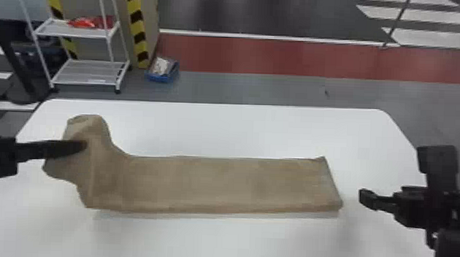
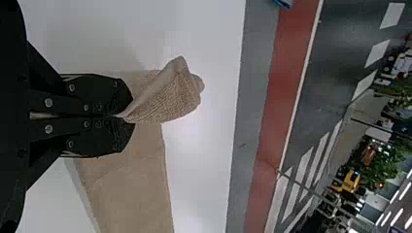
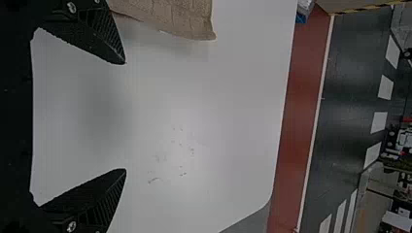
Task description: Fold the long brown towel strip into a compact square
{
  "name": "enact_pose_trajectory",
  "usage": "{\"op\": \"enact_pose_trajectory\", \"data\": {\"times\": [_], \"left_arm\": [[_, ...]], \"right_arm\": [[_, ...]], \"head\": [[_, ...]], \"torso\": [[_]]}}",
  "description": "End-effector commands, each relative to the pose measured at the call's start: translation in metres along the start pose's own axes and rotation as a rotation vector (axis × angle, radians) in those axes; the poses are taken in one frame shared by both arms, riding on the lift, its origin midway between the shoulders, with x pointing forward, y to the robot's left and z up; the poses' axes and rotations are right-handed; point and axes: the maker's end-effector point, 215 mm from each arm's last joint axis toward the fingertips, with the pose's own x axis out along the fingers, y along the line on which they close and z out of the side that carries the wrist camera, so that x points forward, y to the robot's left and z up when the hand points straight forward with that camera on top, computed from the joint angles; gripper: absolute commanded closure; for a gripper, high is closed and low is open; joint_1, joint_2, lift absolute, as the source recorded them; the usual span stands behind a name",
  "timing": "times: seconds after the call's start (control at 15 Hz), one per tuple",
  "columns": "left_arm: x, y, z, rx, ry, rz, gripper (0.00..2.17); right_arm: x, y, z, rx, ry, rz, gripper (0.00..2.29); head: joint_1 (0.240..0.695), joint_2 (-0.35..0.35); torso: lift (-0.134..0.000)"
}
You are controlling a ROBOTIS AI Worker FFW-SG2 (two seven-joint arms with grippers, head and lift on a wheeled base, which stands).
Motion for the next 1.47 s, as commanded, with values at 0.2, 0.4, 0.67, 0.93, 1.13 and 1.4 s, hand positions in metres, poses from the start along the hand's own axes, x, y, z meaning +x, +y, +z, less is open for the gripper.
{"op": "enact_pose_trajectory", "data": {"times": [0.2,0.4,0.67,0.93,1.13,1.4], "left_arm": [[0.05,-0.097,0.024,0.147,-0.006,-0.093,1.89],[0.081,-0.14,0.01,0.167,0.027,-0.127,1.89],[0.119,-0.195,0.005,0.182,0.06,-0.182,1.89],[0.139,-0.228,-0.027,0.212,0.13,-0.214,0.0],[0.143,-0.24,-0.033,0.226,0.138,-0.215,0.04],[0.144,-0.241,-0.042,0.216,0.149,-0.215,0.07]], "right_arm": [[-0.005,-0.006,-0.003,-0.008,-0.004,0.01,0.09],[-0.008,-0.011,-0.007,0.002,-0.005,0.012,0.09],[-0.009,-0.014,-0.016,0.003,0.003,0.009,0.09],[-0.015,-0.019,-0.021,0.012,-0.002,0.006,0.09],[-0.015,-0.015,-0.021,0.011,-0.003,0.013,0.09],[-0.021,-0.013,-0.017,0.013,-0.009,0.011,0.09]], "head": [[0.695,-0.159],[0.695,-0.237],[0.695,-0.324],[0.695,-0.35],[0.695,-0.35],[0.695,-0.35]], "torso": [[-0.128],[-0.128],[-0.128],[-0.128],[-0.128],[-0.128]]}}
